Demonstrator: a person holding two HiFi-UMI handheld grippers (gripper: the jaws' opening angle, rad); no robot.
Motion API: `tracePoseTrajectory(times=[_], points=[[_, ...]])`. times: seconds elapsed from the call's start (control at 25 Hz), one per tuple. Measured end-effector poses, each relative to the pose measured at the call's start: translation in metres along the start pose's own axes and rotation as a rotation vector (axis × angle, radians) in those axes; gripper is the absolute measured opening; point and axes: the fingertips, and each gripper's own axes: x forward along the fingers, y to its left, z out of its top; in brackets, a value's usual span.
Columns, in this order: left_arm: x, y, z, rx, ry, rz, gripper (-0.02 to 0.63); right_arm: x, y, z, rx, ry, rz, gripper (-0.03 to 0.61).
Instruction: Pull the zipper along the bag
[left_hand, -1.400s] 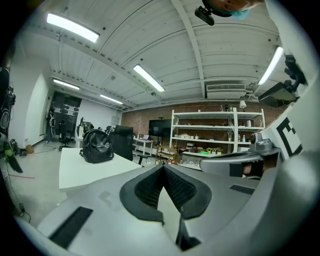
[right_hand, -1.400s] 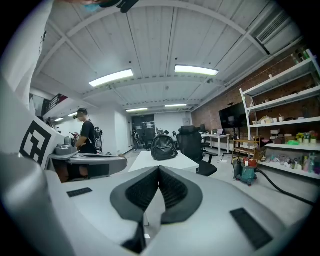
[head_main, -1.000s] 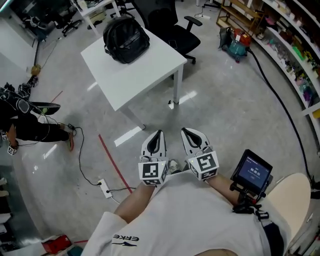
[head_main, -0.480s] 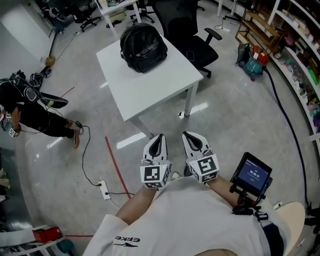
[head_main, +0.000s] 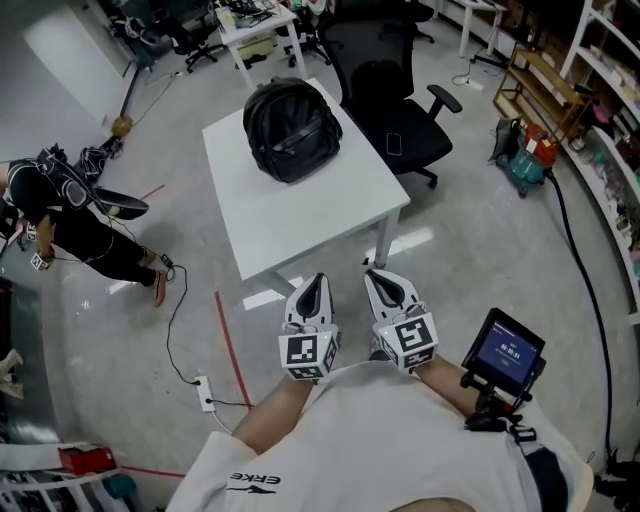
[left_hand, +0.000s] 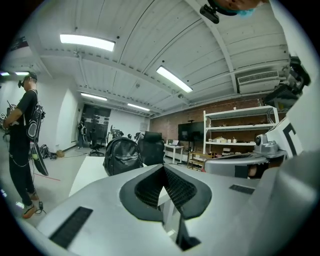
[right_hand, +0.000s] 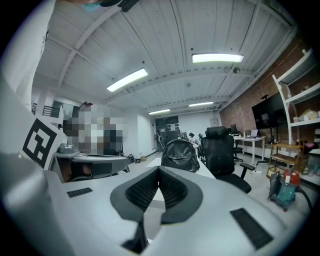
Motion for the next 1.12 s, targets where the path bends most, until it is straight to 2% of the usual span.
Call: tracePoseTrajectory(times=[0.24, 0.48, 0.64, 0.88, 1.12], points=[[-0.007, 0.004, 0.009, -0.005, -0.007, 0.049, 0.003, 0.007, 0.002, 0.009, -0.004, -0.004, 0.04, 0.003], [0.004, 0.01, 0.005, 0.02, 0.029, 0.103, 0.003, 0.027, -0.008, 0.007, 0.02, 0.008, 0.092, 0.003], [0.0, 0.024, 0.014, 0.014, 0.035, 0.119, 0.003, 0.037, 0.002, 0.016, 0.027, 0.011, 0.106, 0.003], [0.038, 0.055, 0.006, -0.001, 0.021, 0.127, 0.003, 0.079, -0.017, 0.011, 0.011, 0.019, 0.098, 0.003], [0.073, 0.091, 0.019, -0.028, -0.003, 0.108, 0.003, 0.123, -0.026, 0.027, -0.021, 0.032, 0.069, 0.003]])
